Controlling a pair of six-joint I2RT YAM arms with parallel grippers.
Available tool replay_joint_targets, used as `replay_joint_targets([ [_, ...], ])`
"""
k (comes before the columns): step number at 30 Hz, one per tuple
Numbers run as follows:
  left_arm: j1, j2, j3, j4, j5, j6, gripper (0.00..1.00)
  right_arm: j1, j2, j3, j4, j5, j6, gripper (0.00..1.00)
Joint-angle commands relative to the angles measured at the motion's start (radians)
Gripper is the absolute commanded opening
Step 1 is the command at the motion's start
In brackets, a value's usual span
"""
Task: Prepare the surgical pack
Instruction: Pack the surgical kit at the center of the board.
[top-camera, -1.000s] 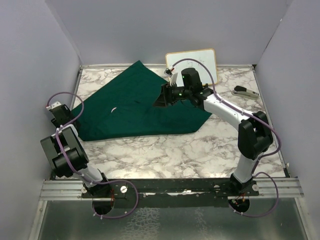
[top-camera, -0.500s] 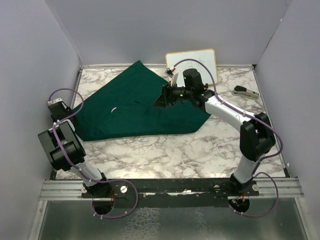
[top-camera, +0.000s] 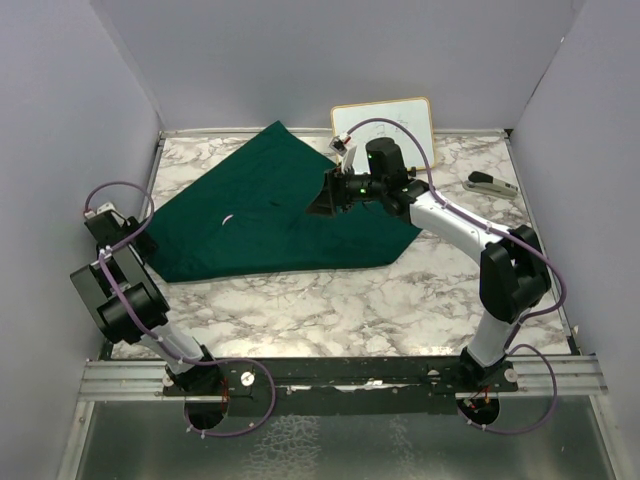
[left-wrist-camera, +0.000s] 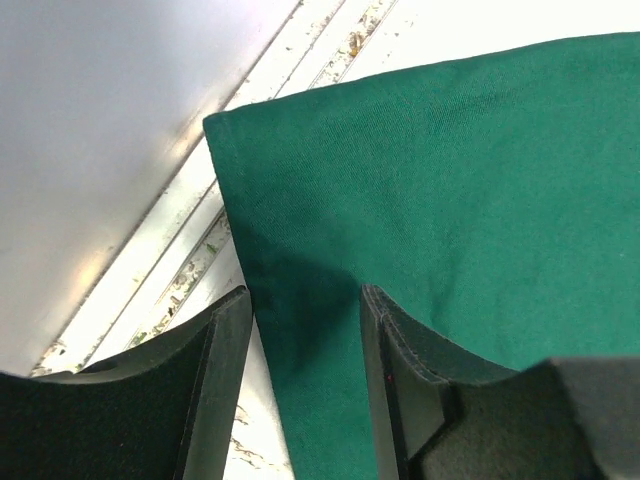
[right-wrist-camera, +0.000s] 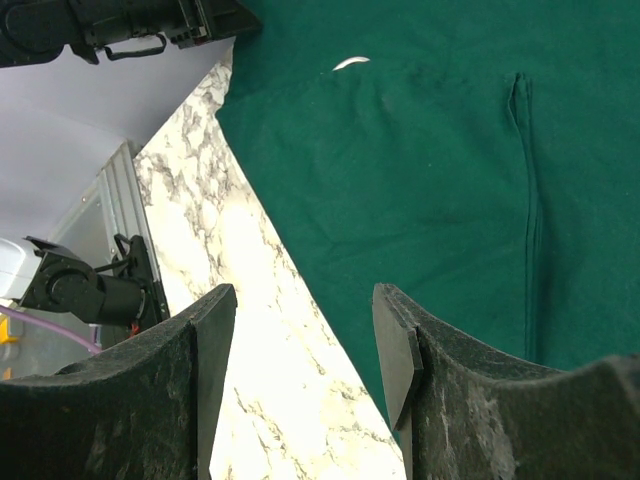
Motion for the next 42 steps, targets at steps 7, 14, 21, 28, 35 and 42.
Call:
replay_joint_targets([
  [7, 0.125, -0.006, -0.082, 0.067, 0.168, -0.178, 0.48, 0.006, -0.041, -0.006, 0.023, -0.020, -0.011, 0.57],
  [14, 0.131, -0.010, -0.133, 0.119, 0.166, -0.226, 0.48, 0.006, -0.035, -0.003, 0.020, -0.029, -0.008, 0.57],
  [21, 0.130, 0.038, -0.062, 0.044, 0.135, -0.205, 0.35, 0.006, -0.053, -0.005, 0.012, -0.010, -0.022, 0.57],
  [28, 0.125, 0.088, -0.016, 0.017, 0.143, -0.195, 0.15, 0.007, -0.042, -0.003, 0.013, -0.015, -0.019, 0.57],
  [35, 0.101, 0.013, -0.005, 0.041, 0.154, -0.229, 0.00, 0.008, -0.047, -0.005, 0.010, -0.006, -0.025, 0.57],
  [42, 0.021, -0.189, -0.010, 0.014, 0.093, -0.301, 0.00, 0.012, -0.020, -0.004, 0.017, -0.023, -0.008, 0.57],
])
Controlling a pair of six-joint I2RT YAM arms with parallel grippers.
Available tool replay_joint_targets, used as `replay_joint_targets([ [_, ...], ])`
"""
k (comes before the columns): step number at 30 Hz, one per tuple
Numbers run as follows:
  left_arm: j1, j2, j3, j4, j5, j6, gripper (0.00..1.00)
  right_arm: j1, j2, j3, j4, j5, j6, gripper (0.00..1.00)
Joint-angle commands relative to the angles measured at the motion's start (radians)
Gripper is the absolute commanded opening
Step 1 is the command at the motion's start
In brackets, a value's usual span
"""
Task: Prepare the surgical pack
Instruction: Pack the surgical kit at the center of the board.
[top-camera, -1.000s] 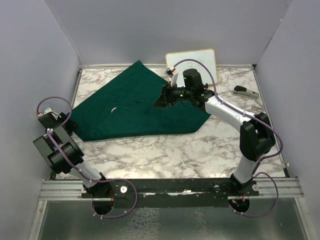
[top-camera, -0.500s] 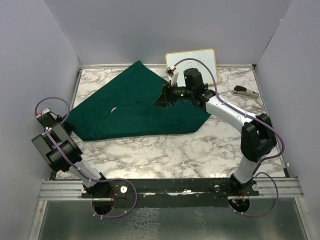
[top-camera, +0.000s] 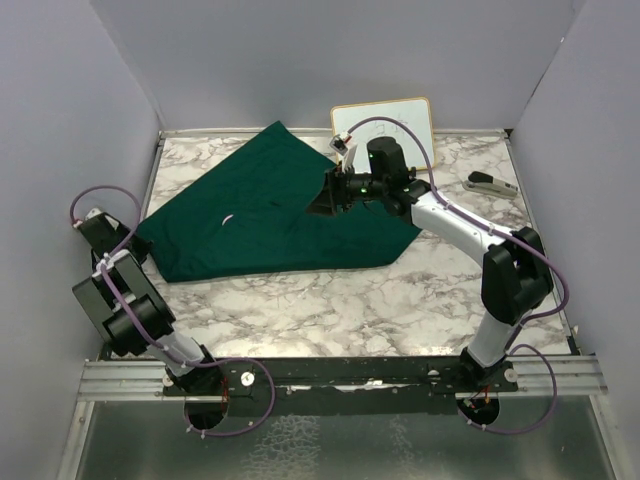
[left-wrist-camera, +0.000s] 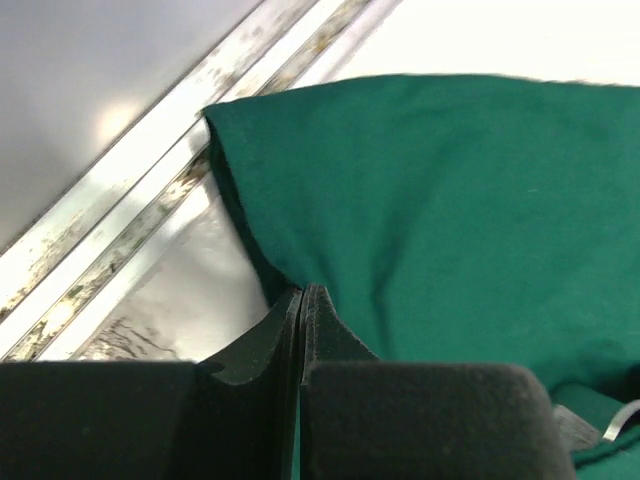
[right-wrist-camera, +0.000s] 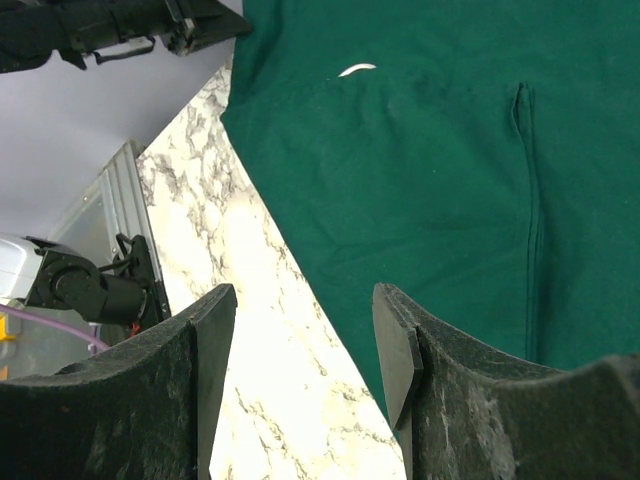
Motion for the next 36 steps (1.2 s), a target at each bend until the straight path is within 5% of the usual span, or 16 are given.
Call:
replay_joint_targets([
  [1, -0.053, -0.164, 0.024, 0.026, -0.057, -0.071, 0.00, 0.008, -0.003, -0.004, 0.018, -0.023, 0.003, 0.57],
  [17, -0.228, -0.299, 0.061, -0.049, -0.143, -0.044, 0.00, 0.010, 0.022, 0.017, 0.018, -0.026, 0.028, 0.57],
  [36, -0.657, -0.298, 0.167, -0.121, -0.196, 0.020, 0.00, 0.037, 0.242, 0.077, 0.069, -0.087, 0.172, 0.57],
])
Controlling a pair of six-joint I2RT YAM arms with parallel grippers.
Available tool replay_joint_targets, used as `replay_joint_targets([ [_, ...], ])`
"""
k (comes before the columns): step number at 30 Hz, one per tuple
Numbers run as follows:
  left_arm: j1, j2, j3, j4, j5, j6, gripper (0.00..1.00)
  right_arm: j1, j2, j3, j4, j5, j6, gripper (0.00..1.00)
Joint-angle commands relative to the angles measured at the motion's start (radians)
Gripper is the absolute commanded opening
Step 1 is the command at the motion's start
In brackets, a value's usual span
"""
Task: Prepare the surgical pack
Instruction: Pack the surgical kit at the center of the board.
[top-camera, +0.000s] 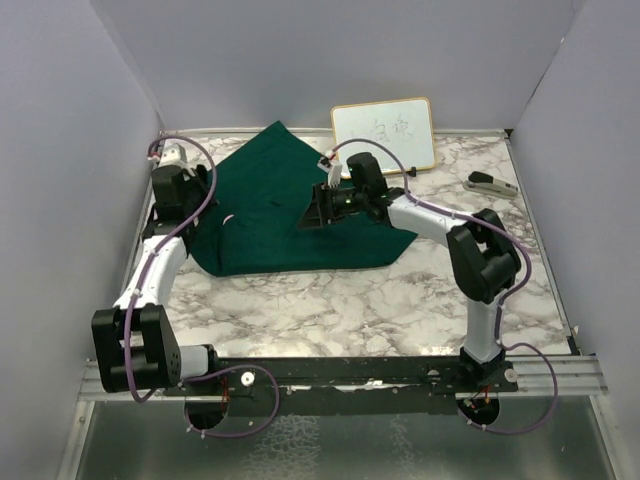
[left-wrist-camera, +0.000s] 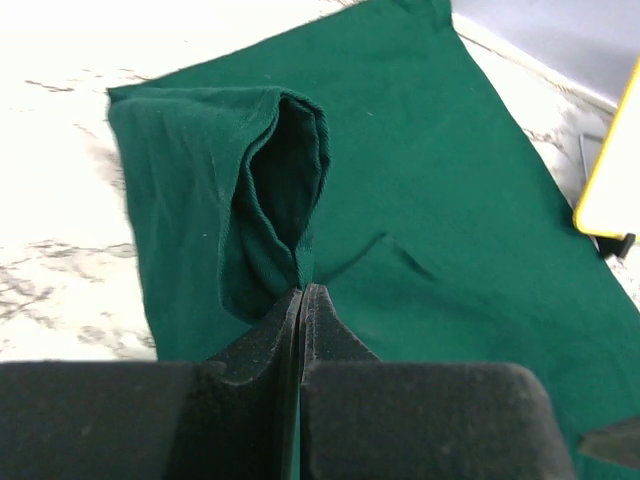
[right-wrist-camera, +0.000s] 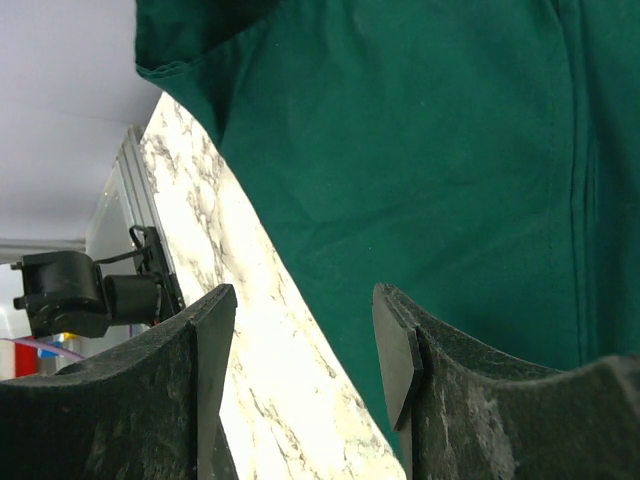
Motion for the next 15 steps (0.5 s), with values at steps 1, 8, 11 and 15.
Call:
replay_joint_targets([
  [1, -0.105, 0.030, 0.057, -0.009, -0.047, 0.037, 0.00, 0.022, 0.076, 0.077, 0.015, -0.056, 0.032, 0.57],
  [8, -0.265, 0.035, 0.055, -0.017, -0.096, 0.072, 0.00, 0.022, 0.083, 0.062, 0.058, 0.043, 0.101, 0.57],
  [11, -0.318, 0.039, 0.032, -0.018, -0.116, 0.098, 0.00, 0.020, 0.099, 0.066, 0.055, 0.110, 0.124, 0.57],
  [15, -0.349, 0.048, 0.013, -0.007, -0.106, 0.116, 0.00, 0.006, 0.135, 0.071, 0.065, 0.144, 0.142, 0.56],
])
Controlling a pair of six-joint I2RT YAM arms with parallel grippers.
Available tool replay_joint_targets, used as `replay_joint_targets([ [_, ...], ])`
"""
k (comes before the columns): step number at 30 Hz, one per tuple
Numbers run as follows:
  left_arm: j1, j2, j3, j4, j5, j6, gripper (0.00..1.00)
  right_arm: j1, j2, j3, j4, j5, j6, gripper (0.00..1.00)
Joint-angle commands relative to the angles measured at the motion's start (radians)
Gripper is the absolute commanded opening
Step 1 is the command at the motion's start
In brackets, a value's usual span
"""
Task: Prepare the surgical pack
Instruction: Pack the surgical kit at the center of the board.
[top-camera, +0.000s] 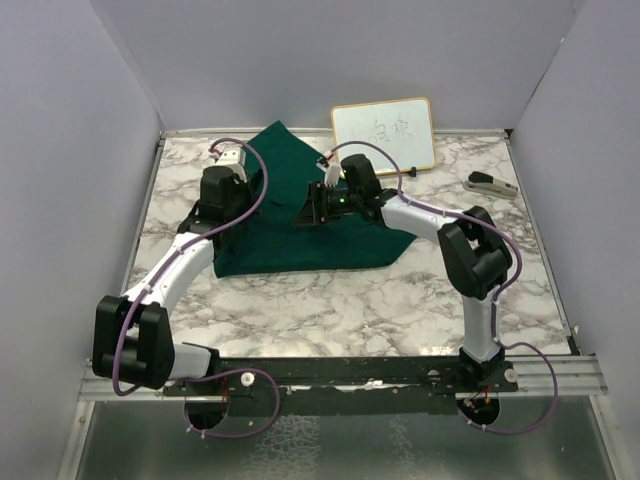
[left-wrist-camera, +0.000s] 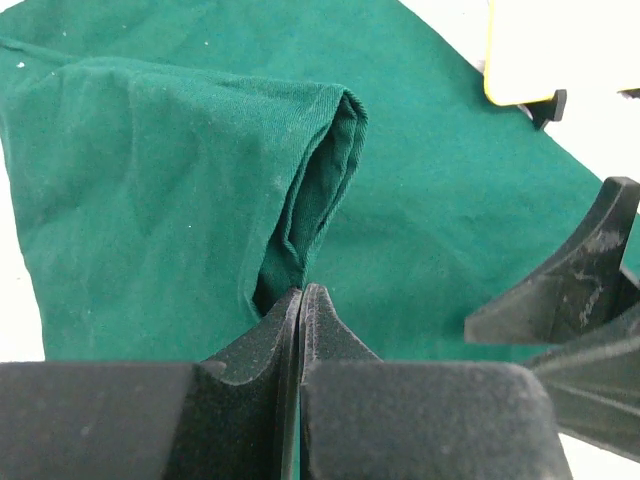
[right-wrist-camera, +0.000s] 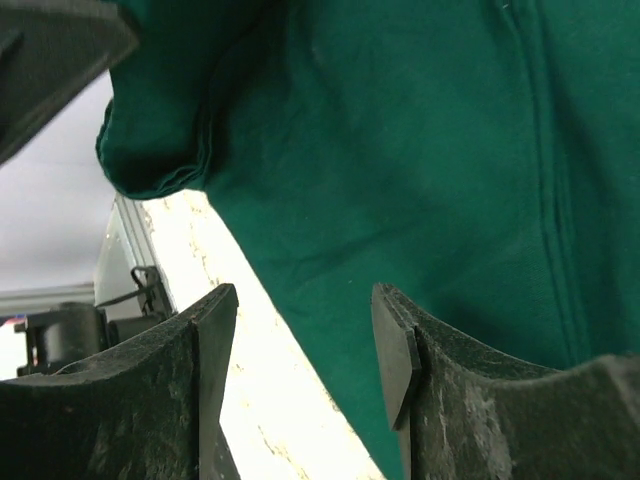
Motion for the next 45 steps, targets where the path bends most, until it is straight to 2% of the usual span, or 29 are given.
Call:
replay_joint_targets([
  [1, -0.034, 0.011, -0.022, 0.027, -0.017, 0.041, 0.00, -0.014, 0.056, 0.038, 0.033, 0.082, 0.035, 0.56],
  [21, -0.183, 0.174, -0.025, 0.088, 0.064, 0.021, 0.00, -0.035, 0.110, 0.086, 0.027, 0.069, 0.047, 0.55],
  [31, -0.188, 0.237, -0.026, 0.128, 0.124, -0.007, 0.00, -0.102, 0.008, 0.014, 0.070, 0.026, 0.065, 0.55],
  [34, -0.188, 0.255, -0.032, 0.137, 0.139, -0.010, 0.00, -0.104, 0.042, 0.054, 0.082, -0.051, 0.072, 0.58],
  [37, -0.189, 0.261, -0.038, 0.138, 0.137, -0.009, 0.00, -0.103, 0.103, 0.128, 0.057, -0.109, 0.095, 0.70],
  [41, -0.189, 0.267, -0.033, 0.140, 0.146, -0.010, 0.00, -0.093, 0.168, 0.190, 0.042, -0.107, 0.149, 0.71],
  [45, -0.188, 0.269, -0.030, 0.139, 0.156, -0.007, 0.00, -0.086, 0.204, 0.214, 0.035, -0.069, 0.180, 0.66],
])
